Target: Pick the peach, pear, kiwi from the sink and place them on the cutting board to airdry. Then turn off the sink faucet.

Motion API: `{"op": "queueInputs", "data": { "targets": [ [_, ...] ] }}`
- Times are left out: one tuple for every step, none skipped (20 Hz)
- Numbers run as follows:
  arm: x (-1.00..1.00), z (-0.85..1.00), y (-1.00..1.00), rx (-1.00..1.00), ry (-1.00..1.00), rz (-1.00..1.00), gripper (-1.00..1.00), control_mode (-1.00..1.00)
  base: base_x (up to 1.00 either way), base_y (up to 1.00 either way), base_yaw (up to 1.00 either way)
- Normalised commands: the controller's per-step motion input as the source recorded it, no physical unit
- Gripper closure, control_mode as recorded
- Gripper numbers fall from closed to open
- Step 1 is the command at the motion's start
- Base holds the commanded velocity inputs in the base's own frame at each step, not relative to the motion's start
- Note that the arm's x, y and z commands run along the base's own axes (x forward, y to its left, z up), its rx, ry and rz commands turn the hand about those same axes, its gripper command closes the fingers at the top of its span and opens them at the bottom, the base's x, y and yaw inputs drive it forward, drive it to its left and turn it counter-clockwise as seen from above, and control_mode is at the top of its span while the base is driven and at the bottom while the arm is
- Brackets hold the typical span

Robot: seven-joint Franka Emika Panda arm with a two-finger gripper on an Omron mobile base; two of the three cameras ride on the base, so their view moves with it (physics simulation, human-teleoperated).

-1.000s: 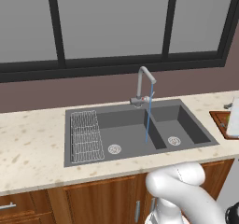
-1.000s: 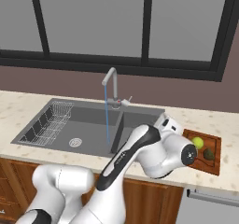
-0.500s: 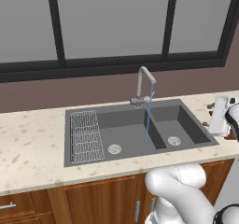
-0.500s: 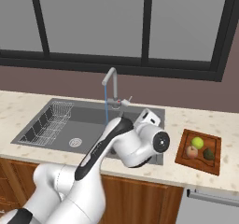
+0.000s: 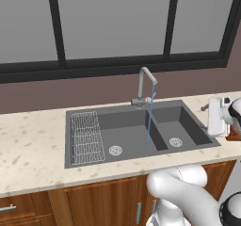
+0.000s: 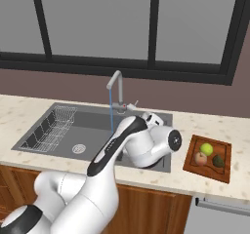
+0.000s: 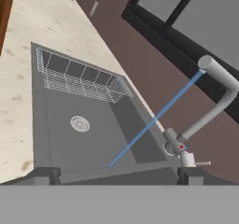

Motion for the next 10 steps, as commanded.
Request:
{"op": "queueInputs", "data": {
  "targets": [
    [0.00, 0.00, 0.02, 0.06, -0.04, 0.19, -1.00, -1.00, 0.00, 0.00, 0.00],
    [0.00, 0.00, 0.08, 0.07, -0.06, 0.15, -1.00, -1.00, 0.00, 0.00, 0.00],
    [0.00, 0.00, 0.16, 0.08, -0.11, 0.09, -1.00, -1.00, 0.00, 0.00, 0.00],
    [0.01, 0.00, 0.25, 0.08, -0.17, 0.00, -1.00, -1.00, 0.00, 0.00, 0.00],
    [0.03, 0.00, 0.36, 0.07, -0.21, 0.00, -1.00, -1.00, 0.00, 0.00, 0.00],
    [0.16, -0.01, 0.40, 0.08, -0.19, -0.02, -1.00, -1.00, 0.00, 0.00, 0.00],
    [0.24, -0.07, 0.42, 0.09, -0.16, -0.07, -1.00, -1.00, 0.00, 0.00, 0.00],
    [0.29, -0.09, 0.47, 0.09, -0.15, -0.10, -1.00, -1.00, 0.00, 0.00, 0.00],
    [0.33, -0.10, 0.46, 0.10, -0.14, -0.12, -1.00, -1.00, 0.00, 0.00, 0.00],
    [0.41, -0.11, 0.42, 0.14, -0.07, -0.12, -1.00, -1.00, 0.00, 0.00, 0.00]
  ]
}}
